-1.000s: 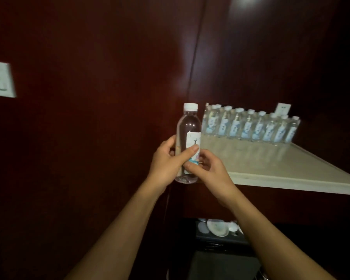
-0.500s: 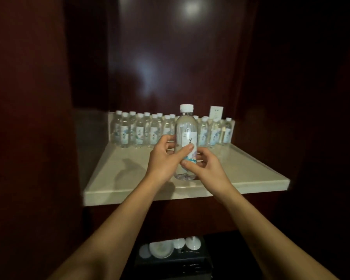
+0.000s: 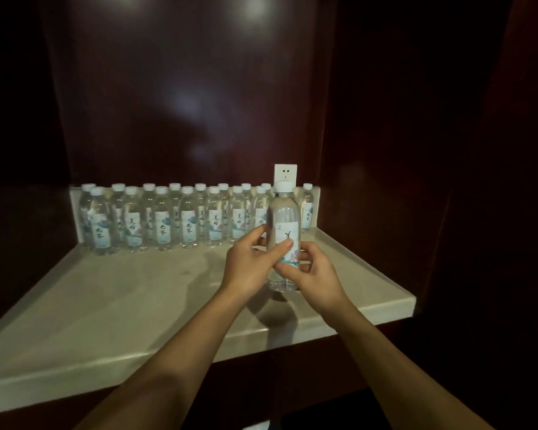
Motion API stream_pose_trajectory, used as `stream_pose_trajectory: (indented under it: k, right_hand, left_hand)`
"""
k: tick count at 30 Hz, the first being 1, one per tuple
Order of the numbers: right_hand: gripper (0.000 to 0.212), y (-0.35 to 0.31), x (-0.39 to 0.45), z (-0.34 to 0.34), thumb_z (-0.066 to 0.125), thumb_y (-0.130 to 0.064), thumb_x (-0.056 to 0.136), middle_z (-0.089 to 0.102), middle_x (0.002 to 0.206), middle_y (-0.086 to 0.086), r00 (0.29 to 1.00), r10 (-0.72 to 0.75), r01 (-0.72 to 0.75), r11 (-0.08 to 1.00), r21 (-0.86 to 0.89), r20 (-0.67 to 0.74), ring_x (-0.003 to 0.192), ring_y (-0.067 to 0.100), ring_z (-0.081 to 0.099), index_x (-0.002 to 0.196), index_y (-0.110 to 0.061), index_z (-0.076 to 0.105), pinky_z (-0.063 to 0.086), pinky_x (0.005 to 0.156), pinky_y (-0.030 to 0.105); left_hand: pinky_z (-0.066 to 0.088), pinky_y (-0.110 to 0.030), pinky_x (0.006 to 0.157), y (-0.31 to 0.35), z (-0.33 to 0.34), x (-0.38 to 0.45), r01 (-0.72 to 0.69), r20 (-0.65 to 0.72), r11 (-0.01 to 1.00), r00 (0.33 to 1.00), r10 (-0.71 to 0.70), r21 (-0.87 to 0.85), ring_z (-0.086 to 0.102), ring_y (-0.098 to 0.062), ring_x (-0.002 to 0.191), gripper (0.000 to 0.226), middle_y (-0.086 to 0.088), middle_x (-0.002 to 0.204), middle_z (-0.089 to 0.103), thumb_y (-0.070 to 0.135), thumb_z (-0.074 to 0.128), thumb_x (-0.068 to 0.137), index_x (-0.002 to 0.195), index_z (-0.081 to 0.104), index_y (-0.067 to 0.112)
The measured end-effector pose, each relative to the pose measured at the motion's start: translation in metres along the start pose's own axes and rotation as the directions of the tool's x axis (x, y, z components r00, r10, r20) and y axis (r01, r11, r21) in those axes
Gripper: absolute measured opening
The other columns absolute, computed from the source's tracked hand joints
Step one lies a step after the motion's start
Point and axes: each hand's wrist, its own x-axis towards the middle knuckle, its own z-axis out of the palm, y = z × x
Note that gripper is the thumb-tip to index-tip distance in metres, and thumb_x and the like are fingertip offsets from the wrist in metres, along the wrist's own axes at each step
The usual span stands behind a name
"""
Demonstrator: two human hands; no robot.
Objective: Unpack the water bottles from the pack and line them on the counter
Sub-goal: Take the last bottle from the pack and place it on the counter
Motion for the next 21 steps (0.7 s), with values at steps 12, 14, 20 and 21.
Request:
stream_pose_trajectory:
  k: [12, 14, 20, 21]
  right_hand:
    - [0.045, 0.095, 0.132, -0.068, 0.079, -0.019, 0.082, 0.073, 0.11, 0.001, 1.0, 0.018, -0.018, 0.997, -0.078, -0.002, 0.099, 0.019, 0.072, 0.123, -0.02, 0.059, 0.059, 0.088, 0.047]
    - [0.042, 0.108, 0.148, -0.072, 0.078, -0.021, 0.084, 0.071, 0.111, -0.003, 0.999, 0.038, -0.035, 0.993, -0.11, 0.027, 0.101, 0.015, 0.07, 0.121, -0.022, 0.059, 0.058, 0.091, 0.043]
    - [0.043, 0.153, 0.192, -0.077, 0.08, -0.022, 0.083, 0.074, 0.111, 0.0, 0.995, 0.103, -0.101, 0.99, -0.1, 0.013, 0.1, 0.016, 0.073, 0.121, -0.023, 0.061, 0.059, 0.089, 0.047]
    - [0.044, 0.16, 0.201, -0.078, 0.08, -0.021, 0.082, 0.074, 0.112, 0.001, 0.995, 0.101, -0.1, 0.991, -0.09, 0.009, 0.1, 0.017, 0.073, 0.121, -0.022, 0.061, 0.059, 0.088, 0.047]
  left_hand:
    - [0.063, -0.039, 0.082, -0.082, 0.102, 0.126, 0.023, 0.002, 0.999, 1.0, -0.023, -0.036, 0.075, -0.017, 0.095, 0.042, 0.0, 0.111, 0.074, 0.03, 0.077, 0.086, 0.126, 0.066, 0.028]
    - [0.062, -0.042, 0.084, -0.096, 0.112, 0.141, 0.036, -0.01, 0.999, 0.999, -0.037, -0.022, 0.075, -0.017, 0.094, 0.047, 0.001, 0.112, 0.074, 0.032, 0.078, 0.085, 0.129, 0.064, 0.029]
    - [0.062, -0.043, 0.083, -0.128, 0.138, 0.185, 0.089, -0.039, 0.994, 0.995, -0.086, 0.064, 0.073, -0.014, 0.09, 0.055, 0.005, 0.109, 0.071, 0.034, 0.079, 0.083, 0.135, 0.062, 0.027]
    - [0.062, -0.043, 0.083, -0.133, 0.142, 0.193, 0.088, -0.046, 0.994, 0.995, -0.085, 0.07, 0.074, -0.015, 0.089, 0.053, 0.005, 0.107, 0.071, 0.033, 0.079, 0.083, 0.133, 0.063, 0.026]
